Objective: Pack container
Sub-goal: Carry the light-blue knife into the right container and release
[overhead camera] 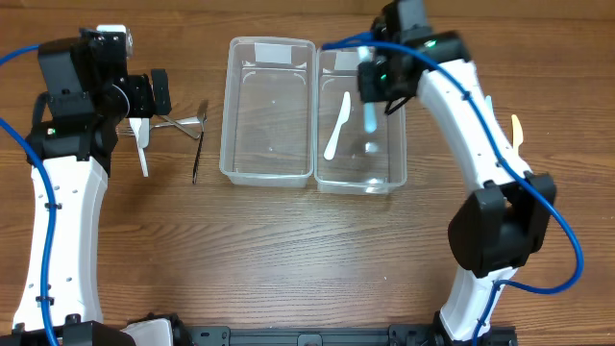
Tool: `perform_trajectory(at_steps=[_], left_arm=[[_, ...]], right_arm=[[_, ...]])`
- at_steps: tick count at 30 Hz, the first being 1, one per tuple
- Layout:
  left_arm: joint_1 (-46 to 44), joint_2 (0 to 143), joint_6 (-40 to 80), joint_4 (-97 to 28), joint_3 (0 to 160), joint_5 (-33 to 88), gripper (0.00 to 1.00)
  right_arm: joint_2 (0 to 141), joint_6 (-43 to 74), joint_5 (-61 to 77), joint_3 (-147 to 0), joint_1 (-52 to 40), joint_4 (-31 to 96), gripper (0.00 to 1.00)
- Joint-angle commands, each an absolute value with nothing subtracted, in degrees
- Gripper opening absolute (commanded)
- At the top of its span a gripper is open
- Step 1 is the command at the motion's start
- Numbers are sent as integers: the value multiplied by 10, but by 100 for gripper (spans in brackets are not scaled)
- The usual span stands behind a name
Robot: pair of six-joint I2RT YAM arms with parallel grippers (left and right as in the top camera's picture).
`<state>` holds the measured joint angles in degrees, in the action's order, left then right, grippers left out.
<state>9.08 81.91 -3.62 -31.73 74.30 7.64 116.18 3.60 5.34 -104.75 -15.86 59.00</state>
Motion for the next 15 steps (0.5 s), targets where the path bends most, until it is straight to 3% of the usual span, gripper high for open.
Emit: perform_trajectory(at_steps=[1, 3, 4, 5, 12, 15], left_arm=[[93, 821, -49, -317, 760, 75, 100], [93, 821, -49, -317, 760, 75, 100], [93, 821, -49, -317, 760, 75, 100], [93, 821, -49, -317, 760, 75, 100], [93, 821, -49, -317, 760, 75, 100], [93, 821, -49, -317, 760, 75, 100]], right_arm=[[1153, 86, 46, -966, -162, 557, 4], [1152, 68, 46, -964, -163, 560, 29], [1148, 46, 45, -969, -162, 560, 56], [1143, 34, 37, -976, -162, 560, 63], [1105, 25, -66, -1067, -104, 557, 63], [1103, 22, -84, -1089, -50, 555, 72]])
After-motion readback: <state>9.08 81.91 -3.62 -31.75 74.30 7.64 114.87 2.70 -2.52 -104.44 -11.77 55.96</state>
